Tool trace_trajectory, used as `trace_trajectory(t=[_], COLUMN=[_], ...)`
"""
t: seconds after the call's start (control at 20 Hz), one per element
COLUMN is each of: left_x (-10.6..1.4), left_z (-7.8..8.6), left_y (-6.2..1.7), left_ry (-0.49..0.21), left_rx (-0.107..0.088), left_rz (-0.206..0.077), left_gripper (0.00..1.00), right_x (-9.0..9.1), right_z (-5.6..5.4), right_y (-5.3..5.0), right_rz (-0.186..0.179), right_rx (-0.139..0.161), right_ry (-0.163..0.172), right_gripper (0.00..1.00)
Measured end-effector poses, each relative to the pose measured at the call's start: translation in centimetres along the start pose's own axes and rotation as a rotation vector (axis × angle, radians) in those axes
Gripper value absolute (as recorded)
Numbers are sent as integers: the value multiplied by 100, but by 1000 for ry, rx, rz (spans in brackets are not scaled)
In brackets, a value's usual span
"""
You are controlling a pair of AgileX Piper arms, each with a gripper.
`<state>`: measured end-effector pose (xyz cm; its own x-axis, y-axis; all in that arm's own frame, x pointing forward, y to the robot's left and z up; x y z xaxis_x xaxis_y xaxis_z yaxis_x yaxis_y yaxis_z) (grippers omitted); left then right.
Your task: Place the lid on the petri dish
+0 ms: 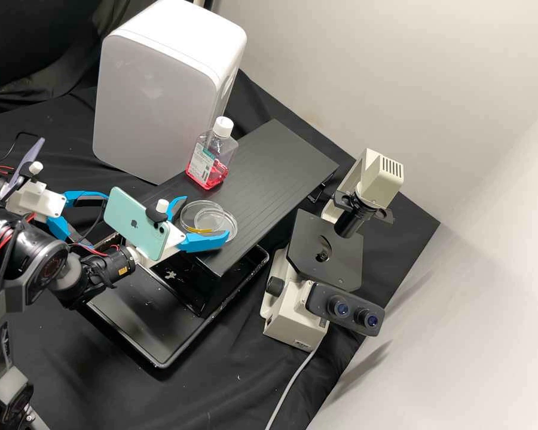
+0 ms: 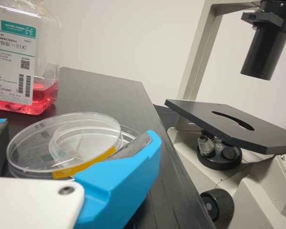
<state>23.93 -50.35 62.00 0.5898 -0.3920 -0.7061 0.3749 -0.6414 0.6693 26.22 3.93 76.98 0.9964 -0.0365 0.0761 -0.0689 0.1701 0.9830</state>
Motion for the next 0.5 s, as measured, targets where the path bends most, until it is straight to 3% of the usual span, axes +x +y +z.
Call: trace_trajectory(t=[0.4, 0.5], left_x=[0, 0], left_z=[0, 0], left_y=[0, 0], left_ry=[0, 0], left_rx=[2, 10], left_rz=[0, 0], left_gripper=[100, 100], right_x=[7, 7], right_z=[24, 24], right_y=[17, 17], right_rz=[7, 7], right_rx=[0, 0], right_ry=[-9, -9], right_gripper=[0, 0])
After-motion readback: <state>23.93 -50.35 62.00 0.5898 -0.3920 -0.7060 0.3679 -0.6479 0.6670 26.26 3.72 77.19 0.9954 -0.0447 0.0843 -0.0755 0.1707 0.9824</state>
